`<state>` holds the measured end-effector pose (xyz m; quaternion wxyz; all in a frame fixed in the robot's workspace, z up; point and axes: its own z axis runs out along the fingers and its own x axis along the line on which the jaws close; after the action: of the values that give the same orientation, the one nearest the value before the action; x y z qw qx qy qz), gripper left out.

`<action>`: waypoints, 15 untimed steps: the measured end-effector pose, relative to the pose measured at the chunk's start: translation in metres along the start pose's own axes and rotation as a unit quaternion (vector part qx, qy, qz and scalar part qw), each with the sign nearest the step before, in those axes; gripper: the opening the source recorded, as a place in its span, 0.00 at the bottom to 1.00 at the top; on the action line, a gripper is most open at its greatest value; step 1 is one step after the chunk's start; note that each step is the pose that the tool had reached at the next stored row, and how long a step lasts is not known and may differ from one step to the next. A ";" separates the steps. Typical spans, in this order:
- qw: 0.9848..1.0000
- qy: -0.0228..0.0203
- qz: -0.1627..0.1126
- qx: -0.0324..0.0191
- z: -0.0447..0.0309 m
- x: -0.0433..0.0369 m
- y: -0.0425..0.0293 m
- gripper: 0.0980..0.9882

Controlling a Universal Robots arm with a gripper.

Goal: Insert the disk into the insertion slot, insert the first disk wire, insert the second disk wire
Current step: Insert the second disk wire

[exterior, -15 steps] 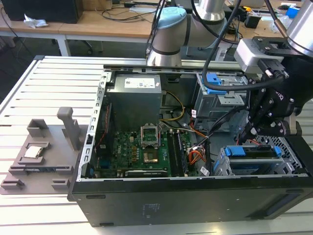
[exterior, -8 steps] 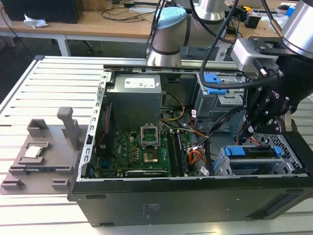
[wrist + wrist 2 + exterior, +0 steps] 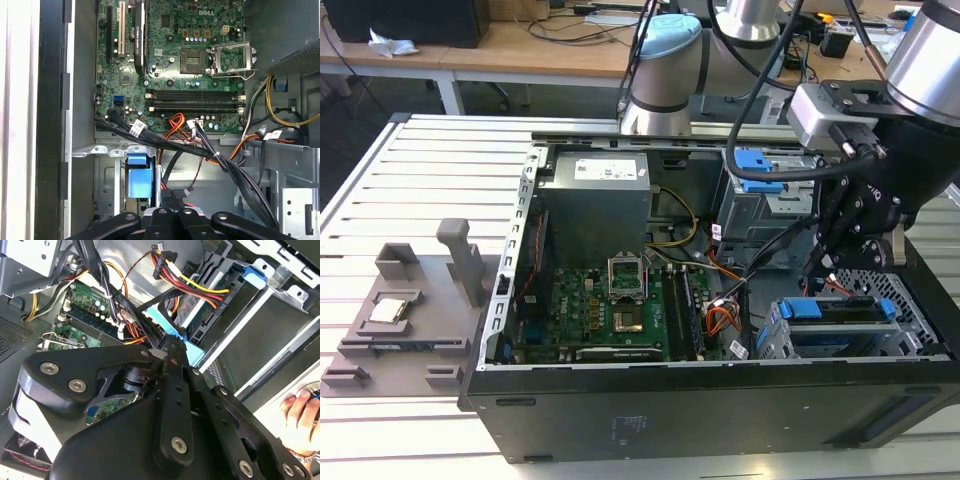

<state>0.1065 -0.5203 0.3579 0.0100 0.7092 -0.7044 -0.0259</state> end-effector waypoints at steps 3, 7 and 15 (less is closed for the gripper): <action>1.000 0.000 0.000 0.000 0.0000 -0.0001 0.0000 0.01; 1.000 0.000 0.000 0.000 0.0000 -0.0003 0.0000 0.30; 0.998 -0.003 0.062 0.001 0.0007 -0.0007 -0.0001 0.30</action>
<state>0.1065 -0.5195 0.3572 0.0084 0.6637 -0.7475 -0.0265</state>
